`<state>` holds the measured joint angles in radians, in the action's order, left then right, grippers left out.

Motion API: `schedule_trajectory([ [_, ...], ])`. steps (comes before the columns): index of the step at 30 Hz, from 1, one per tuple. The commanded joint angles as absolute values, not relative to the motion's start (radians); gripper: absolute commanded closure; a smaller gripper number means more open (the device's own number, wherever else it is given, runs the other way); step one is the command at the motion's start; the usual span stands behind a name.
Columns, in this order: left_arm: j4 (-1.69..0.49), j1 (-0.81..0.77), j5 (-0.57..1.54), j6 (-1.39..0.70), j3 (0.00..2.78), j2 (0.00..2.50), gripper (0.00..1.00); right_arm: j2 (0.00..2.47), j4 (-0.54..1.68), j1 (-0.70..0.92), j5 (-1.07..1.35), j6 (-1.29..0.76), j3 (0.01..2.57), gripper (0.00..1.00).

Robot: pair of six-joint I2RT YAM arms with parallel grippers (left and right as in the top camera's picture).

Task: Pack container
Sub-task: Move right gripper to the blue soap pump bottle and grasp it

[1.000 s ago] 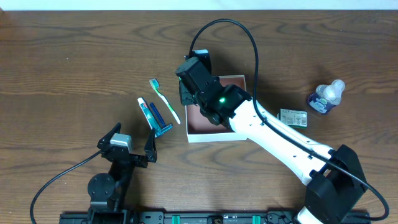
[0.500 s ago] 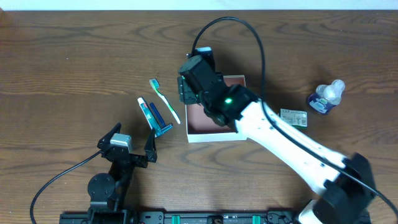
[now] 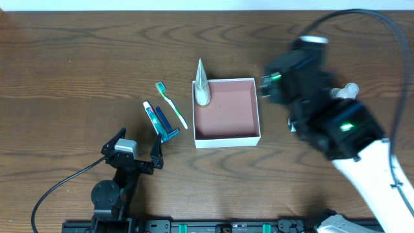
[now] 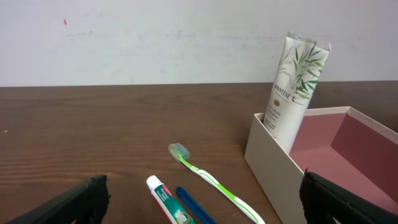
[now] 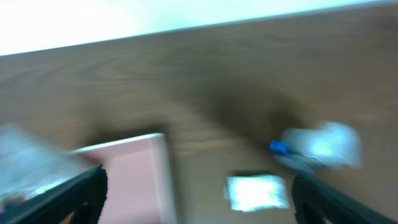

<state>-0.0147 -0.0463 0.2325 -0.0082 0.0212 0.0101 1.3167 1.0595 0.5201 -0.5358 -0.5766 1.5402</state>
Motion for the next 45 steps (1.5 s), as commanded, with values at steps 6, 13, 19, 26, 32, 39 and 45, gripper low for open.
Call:
schedule_trajectory([
  [6,-0.049,-0.04,0.243,-0.021,0.004,0.004,0.02,1.363,1.139,0.124,-0.433,-0.607,1.523,0.01],
  [13,-0.049,-0.04,0.243,-0.021,0.004,0.004,0.02,1.448,1.141,-0.054,-0.383,-0.519,1.507,0.01],
  [19,-0.049,-0.04,0.243,-0.021,0.004,0.004,0.02,1.512,1.103,-0.096,-0.334,-0.422,1.454,0.01],
  [26,-0.049,-0.04,0.243,-0.021,0.004,0.004,0.02,1.527,0.974,-0.098,-0.294,-0.319,1.348,0.01],
  [32,-0.049,-0.04,0.243,-0.021,0.004,0.004,0.02,1.527,0.869,-0.098,-0.263,-0.278,1.254,0.01],
  [39,-0.049,-0.04,0.243,-0.021,0.004,0.004,0.02,1.527,0.661,-0.098,-0.178,-0.185,1.129,0.07],
  [45,-0.049,-0.04,0.243,-0.021,0.004,0.004,0.02,1.527,0.592,-0.102,-0.187,-0.185,1.084,0.09],
])
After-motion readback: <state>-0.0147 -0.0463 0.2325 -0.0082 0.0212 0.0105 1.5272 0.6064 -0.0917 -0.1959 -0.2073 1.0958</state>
